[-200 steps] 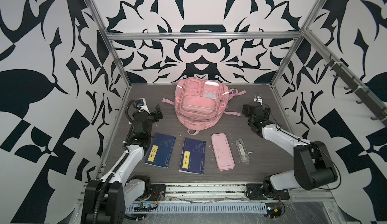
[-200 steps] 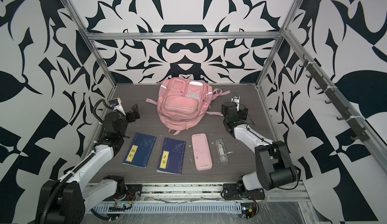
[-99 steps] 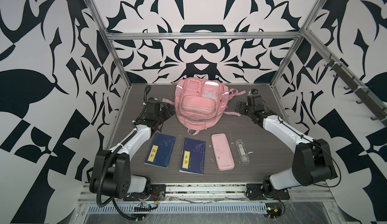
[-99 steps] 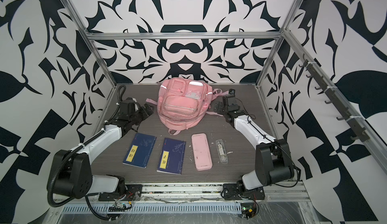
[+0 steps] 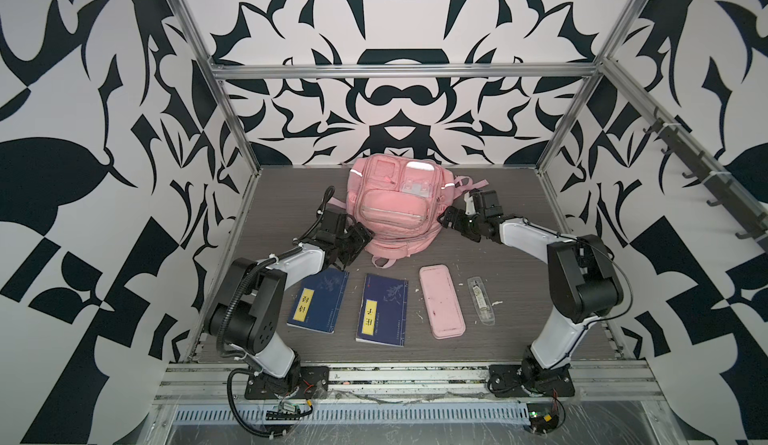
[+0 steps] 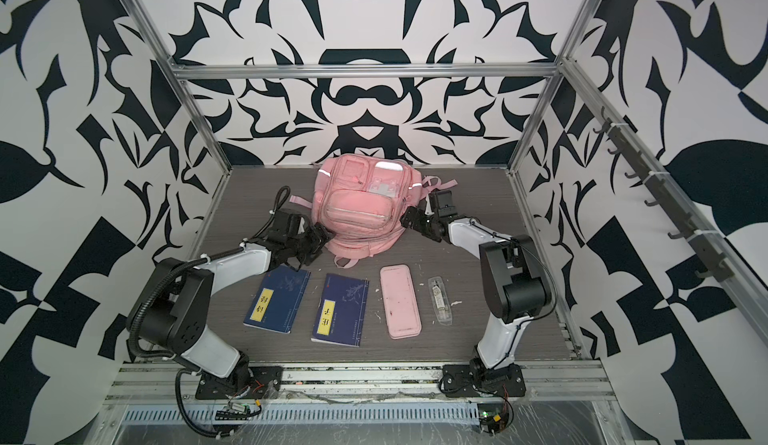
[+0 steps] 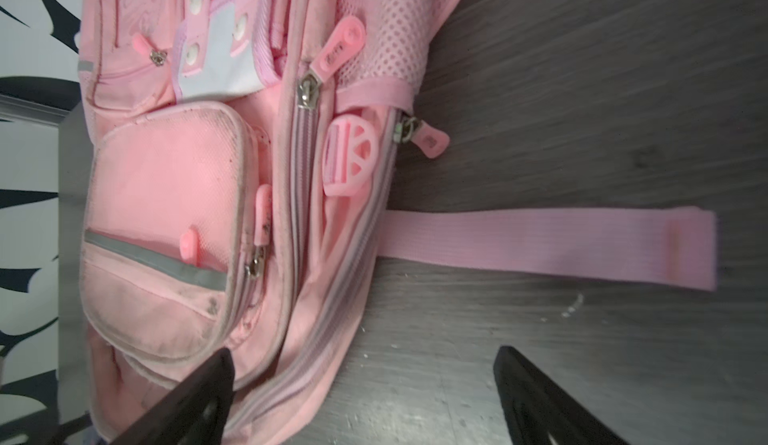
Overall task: Pack the student bag
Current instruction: 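Reach both grippers toward the sides of the pink backpack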
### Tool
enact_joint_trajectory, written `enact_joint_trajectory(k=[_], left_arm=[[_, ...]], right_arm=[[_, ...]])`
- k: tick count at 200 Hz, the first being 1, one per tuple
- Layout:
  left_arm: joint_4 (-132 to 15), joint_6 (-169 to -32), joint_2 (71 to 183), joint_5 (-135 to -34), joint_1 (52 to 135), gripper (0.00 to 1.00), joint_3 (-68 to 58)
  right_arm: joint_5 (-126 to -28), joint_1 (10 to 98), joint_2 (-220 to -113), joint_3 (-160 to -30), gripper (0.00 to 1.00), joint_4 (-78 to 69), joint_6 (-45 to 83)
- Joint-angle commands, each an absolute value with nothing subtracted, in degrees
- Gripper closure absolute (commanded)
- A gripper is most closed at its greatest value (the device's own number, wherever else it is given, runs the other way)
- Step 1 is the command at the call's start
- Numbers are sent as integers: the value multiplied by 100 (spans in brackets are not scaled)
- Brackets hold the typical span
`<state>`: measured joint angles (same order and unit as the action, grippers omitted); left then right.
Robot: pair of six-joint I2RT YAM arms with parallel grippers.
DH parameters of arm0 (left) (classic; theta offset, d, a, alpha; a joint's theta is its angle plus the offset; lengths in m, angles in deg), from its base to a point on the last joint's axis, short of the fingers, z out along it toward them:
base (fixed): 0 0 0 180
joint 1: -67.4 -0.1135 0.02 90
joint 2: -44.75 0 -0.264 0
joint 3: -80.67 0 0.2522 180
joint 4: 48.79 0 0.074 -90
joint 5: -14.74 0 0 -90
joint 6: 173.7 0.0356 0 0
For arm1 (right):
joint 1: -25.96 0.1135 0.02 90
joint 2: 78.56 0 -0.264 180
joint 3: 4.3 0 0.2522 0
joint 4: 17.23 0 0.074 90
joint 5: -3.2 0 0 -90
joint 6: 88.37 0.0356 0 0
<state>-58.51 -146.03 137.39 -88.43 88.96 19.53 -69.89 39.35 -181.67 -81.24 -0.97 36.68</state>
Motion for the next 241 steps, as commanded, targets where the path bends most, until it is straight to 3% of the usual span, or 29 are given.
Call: enact_joint_trajectory(k=[1,40,78,119,134,195,241], left_arm=[[-5701,-14772,13928,-8991,8915,22,1727],[-5740,-14646,14229,-9029,8915,29,1570],[-5874,-14412,14402,-8973,8900,40,1397],[-5952,-14226,14824,-9200,8656,46,998],[-5991,-14169,14952,-9282,8504,46,857],[-6329,-13849,15361,-9566,8007,47,142],[-6679,-13511,15612,-9645,7822,43,-343]], right_arm=[[-6515,3967,-18450,-8729,4,-406,4084],[-6247,4089,-19145,-9251,21,-424,4311],[-6343,4246,-19169,-9330,38,-199,4205],[-6309,4384,-19038,-9152,68,-124,4215],[-6297,4527,-19023,-9111,74,-118,4239],[-6415,5350,-19115,-9201,72,-185,4399],[-6386,5697,-19050,-9246,53,-252,4508]])
